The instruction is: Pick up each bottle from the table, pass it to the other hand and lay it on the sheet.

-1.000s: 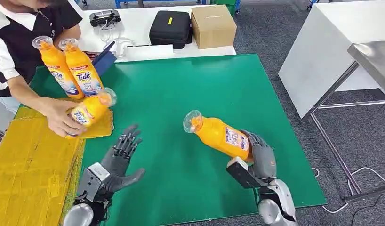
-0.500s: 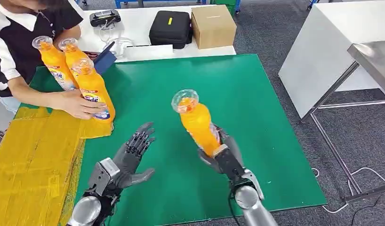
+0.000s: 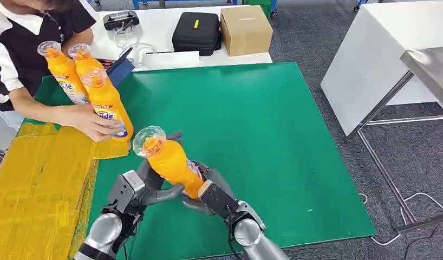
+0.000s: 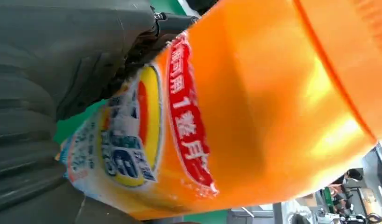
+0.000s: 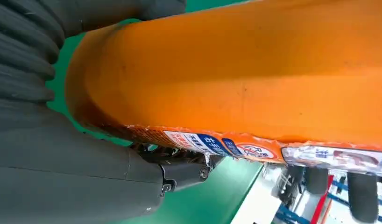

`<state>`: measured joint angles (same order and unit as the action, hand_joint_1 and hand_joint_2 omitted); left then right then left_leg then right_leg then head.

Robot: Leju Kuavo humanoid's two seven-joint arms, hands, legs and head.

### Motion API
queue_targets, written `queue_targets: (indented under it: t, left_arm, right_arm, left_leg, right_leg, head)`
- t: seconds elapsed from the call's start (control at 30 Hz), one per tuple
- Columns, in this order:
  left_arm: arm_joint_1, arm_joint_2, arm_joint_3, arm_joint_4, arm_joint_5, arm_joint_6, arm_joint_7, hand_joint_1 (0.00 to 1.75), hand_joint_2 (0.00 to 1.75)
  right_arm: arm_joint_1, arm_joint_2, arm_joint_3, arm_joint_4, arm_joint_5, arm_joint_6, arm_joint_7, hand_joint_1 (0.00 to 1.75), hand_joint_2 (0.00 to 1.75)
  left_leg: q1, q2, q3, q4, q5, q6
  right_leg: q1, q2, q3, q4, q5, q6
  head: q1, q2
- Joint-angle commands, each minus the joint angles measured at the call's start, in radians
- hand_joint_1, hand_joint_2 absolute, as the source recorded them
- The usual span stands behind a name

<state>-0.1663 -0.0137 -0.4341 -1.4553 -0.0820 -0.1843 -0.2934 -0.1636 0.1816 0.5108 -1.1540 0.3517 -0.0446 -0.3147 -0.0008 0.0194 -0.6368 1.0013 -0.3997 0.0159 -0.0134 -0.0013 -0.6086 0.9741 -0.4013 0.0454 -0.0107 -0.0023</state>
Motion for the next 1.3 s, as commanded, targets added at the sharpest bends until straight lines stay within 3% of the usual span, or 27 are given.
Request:
queue_targets:
  t: [0.03, 0.4, 0.43, 0.47, 0.9, 0.93, 0.97, 1.03, 1.17, 1.3]
  left_arm:
    - [-0.057, -0.004, -0.018, 0.086, 0.002, 0.030, 0.003, 0.00, 1.75]
    - [-0.072, -0.024, -0.032, 0.093, -0.040, 0.087, -0.018, 0.00, 1.75]
    - [-0.071, -0.028, -0.028, 0.093, -0.035, 0.094, -0.021, 0.10, 1.75]
    - [-0.070, -0.032, -0.022, 0.095, -0.032, 0.104, -0.024, 1.75, 1.75]
    - [-0.075, -0.041, 0.001, 0.110, -0.023, 0.150, -0.036, 1.75, 1.75]
    - [-0.075, -0.040, 0.003, 0.108, -0.029, 0.162, -0.038, 1.75, 1.75]
    - [-0.074, -0.039, 0.004, 0.106, -0.034, 0.168, -0.039, 1.75, 1.75]
    - [-0.072, -0.032, 0.015, 0.079, -0.104, 0.259, -0.060, 1.75, 1.75]
    - [-0.069, -0.025, 0.022, 0.052, -0.130, 0.285, -0.059, 1.75, 1.75]
    - [-0.064, 0.026, 0.037, -0.002, -0.506, 0.572, -0.030, 1.75, 1.75]
  right_arm:
    - [-0.055, -0.009, 0.097, 0.094, -0.009, 0.023, -0.002, 1.75, 1.75]
    - [-0.094, -0.007, 0.147, 0.152, -0.009, -0.002, 0.014, 1.75, 1.75]
    - [-0.094, -0.006, 0.150, 0.155, -0.010, -0.003, 0.013, 1.75, 1.75]
    - [-0.093, -0.006, 0.152, 0.154, -0.010, -0.005, 0.011, 1.75, 1.75]
    - [-0.080, -0.014, 0.141, 0.135, -0.021, -0.036, -0.003, 1.75, 1.75]
    - [-0.076, -0.014, 0.135, 0.127, -0.025, -0.044, -0.008, 1.34, 1.75]
    - [-0.072, -0.015, 0.129, 0.117, -0.027, -0.054, -0.015, 0.02, 1.75]
    - [-0.049, -0.031, 0.102, 0.045, -0.031, -0.101, -0.040, 0.00, 1.75]
    - [-0.038, -0.048, 0.086, -0.006, -0.035, -0.103, -0.036, 0.00, 1.75]
    - [0.022, -0.097, -0.004, -0.198, -0.043, -0.160, -0.069, 0.00, 1.75]
  left_leg:
    - [0.002, -0.003, 0.008, 0.001, -0.003, -0.002]
    - [0.002, -0.002, 0.008, 0.000, -0.003, -0.001]
    - [0.002, -0.002, 0.004, 0.000, -0.001, -0.001]
    - [0.002, -0.002, 0.006, 0.000, -0.002, -0.001]
    - [0.002, -0.003, 0.006, 0.000, -0.003, -0.001]
    - [0.001, -0.002, 0.004, 0.000, -0.001, -0.001]
    - [0.002, -0.003, 0.006, 0.000, -0.002, -0.001]
    - [0.002, -0.003, 0.006, 0.000, -0.002, -0.001]
    - [0.002, -0.004, 0.007, 0.002, -0.004, -0.002]
    - [0.002, -0.004, 0.004, 0.001, -0.002, -0.001]
  right_leg:
    - [0.002, -0.001, 0.008, 0.000, -0.003, -0.003]
    - [0.002, 0.000, 0.008, 0.000, -0.003, -0.002]
    - [0.001, -0.001, 0.004, -0.001, -0.001, -0.001]
    - [0.001, -0.001, 0.006, 0.000, -0.002, -0.001]
    - [0.002, -0.002, 0.007, 0.000, -0.003, -0.002]
    - [0.001, -0.001, 0.004, 0.000, -0.001, -0.001]
    - [0.002, -0.002, 0.007, 0.000, -0.003, -0.002]
    - [0.002, -0.002, 0.006, 0.000, -0.003, -0.002]
    - [0.002, -0.003, 0.007, 0.001, -0.004, -0.002]
    - [0.001, -0.003, 0.004, 0.000, -0.002, -0.001]
  head:
    - [0.000, 0.000]
    - [0.000, 0.000]
    - [0.000, 0.000]
    - [0.000, 0.000]
    - [0.000, 0.000]
    - [0.000, 0.000]
    - [0.000, 0.000]
    - [0.000, 0.000]
    - [0.000, 0.000]
    - [0.000, 0.000]
